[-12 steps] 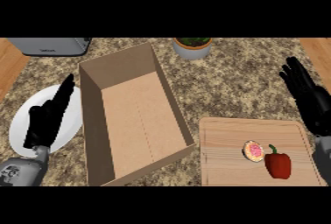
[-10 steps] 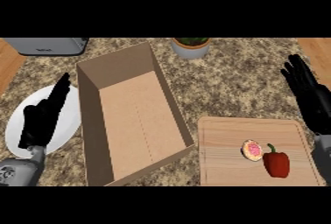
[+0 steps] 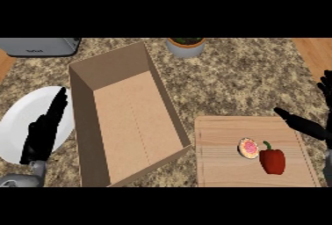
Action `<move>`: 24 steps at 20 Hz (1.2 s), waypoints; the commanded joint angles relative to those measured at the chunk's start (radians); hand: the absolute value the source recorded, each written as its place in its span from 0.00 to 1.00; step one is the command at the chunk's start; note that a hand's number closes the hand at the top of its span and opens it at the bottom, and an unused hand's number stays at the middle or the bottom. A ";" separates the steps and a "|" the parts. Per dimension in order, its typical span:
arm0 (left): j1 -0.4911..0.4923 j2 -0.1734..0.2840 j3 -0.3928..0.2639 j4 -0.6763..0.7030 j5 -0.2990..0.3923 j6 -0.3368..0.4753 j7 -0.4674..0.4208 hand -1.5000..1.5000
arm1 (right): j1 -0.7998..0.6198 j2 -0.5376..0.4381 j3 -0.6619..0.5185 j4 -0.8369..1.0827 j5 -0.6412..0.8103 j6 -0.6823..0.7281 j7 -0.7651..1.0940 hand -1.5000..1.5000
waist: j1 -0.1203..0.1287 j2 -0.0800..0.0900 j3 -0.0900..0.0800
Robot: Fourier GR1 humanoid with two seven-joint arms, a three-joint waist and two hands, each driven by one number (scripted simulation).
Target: Pick the bell pepper from the cutting board and place it in the cardboard box
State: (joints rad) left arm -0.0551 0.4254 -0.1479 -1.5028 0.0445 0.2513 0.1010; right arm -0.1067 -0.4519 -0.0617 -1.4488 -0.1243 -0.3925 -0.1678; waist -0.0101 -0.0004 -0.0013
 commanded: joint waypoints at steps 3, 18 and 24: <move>-0.020 -0.040 0.032 0.120 -0.013 -0.024 -0.078 0.50 | 0.225 0.096 -0.021 -0.180 0.019 -0.069 -0.124 0.00 | -0.006 -0.001 0.001; 0.054 -0.047 -0.011 -0.049 -0.025 -0.010 0.006 0.50 | 0.329 -0.488 0.189 -0.307 0.323 0.383 0.484 0.00 | 0.019 0.001 -0.004; 0.036 -0.022 0.043 -0.002 -0.011 -0.050 -0.027 0.50 | 0.239 -0.444 0.289 -0.498 0.287 0.519 0.826 0.00 | 0.017 0.001 -0.001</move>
State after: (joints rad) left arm -0.0010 0.3809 -0.1457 -1.5335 0.0067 0.2404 0.0857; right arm 0.1800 -0.8985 0.1681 -1.8488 0.1676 0.0417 0.4638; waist 0.0055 0.0002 -0.0032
